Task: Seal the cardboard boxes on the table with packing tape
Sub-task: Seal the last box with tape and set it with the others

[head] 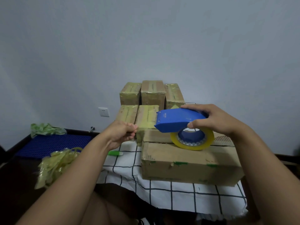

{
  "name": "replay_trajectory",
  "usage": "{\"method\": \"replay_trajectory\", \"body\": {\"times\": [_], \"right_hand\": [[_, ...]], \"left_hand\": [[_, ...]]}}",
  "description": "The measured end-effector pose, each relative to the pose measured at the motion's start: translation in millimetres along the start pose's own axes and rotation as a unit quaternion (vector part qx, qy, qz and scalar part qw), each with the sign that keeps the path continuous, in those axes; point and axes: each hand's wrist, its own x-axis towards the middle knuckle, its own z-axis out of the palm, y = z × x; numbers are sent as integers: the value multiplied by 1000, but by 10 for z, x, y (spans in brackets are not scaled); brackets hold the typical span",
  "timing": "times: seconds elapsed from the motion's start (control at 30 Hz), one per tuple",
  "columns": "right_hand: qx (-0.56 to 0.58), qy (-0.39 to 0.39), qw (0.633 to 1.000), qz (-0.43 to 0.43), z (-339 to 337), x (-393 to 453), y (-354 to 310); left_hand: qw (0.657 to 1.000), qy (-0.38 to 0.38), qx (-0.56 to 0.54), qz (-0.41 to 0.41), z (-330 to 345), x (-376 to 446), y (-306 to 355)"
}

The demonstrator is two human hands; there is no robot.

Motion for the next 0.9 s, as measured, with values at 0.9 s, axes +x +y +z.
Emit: {"method": "replay_trajectory", "body": {"times": [0.9], "right_hand": [[-145,-37,988,27,169,216,-250]], "left_hand": [[990,-72,-84,-93,-64,144,-682]]}}
